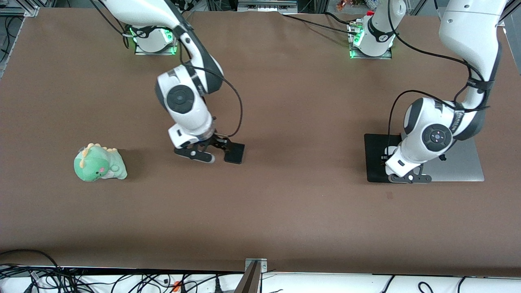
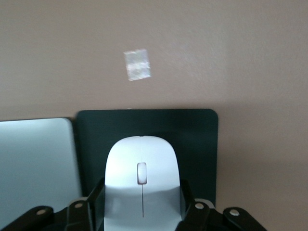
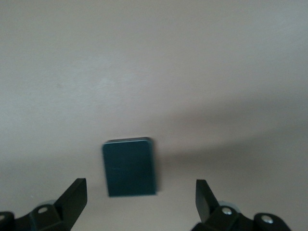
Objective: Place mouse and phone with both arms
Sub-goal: 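Lower the mouse onto the pad while the right gripper grasps the phone, then open the left gripper and raise it while the right gripper lifts the phone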
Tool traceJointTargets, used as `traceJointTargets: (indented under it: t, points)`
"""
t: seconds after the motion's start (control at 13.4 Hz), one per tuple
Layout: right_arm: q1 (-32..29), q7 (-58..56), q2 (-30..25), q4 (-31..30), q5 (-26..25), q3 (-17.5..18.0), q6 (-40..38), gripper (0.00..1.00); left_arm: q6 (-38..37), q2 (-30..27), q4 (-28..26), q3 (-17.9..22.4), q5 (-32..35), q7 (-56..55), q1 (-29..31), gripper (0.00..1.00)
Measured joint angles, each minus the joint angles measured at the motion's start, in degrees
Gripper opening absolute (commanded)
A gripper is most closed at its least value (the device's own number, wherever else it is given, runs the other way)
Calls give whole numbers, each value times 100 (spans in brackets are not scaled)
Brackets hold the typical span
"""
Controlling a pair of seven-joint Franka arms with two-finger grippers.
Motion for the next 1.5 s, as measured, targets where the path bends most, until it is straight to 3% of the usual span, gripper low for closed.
traceJointTargets:
  t: [0.22, 0.37, 0.45, 0.9, 1.12, 1.27, 1.5]
  points:
    - [289, 300, 494, 102, -1, -6, 491, 100, 747, -28, -568, -3, 0, 0, 123, 43]
    - [362, 342, 686, 126, -11, -12, 633, 100, 759, -52, -604, -6, 0, 3, 193, 96]
    - [367, 342, 748, 129, -47, -19, 669, 100, 759, -52, -619, -7, 0, 4, 207, 100]
    - [368, 340, 889, 129, -239, -60, 683, 100, 768, -94, -626, -33, 0, 4, 211, 100]
    - [388, 340, 955, 129, -263, -60, 685, 100, 653, -517, -559, -58, 0, 162, 212, 100]
    - [417, 340, 979, 129, -263, -60, 720, 100, -108, -972, -315, -74, 0, 447, 212, 100]
    - [451, 340, 1045, 129, -263, -60, 777, 100, -2115, -1323, 633, -188, 0, 862, 211, 100]
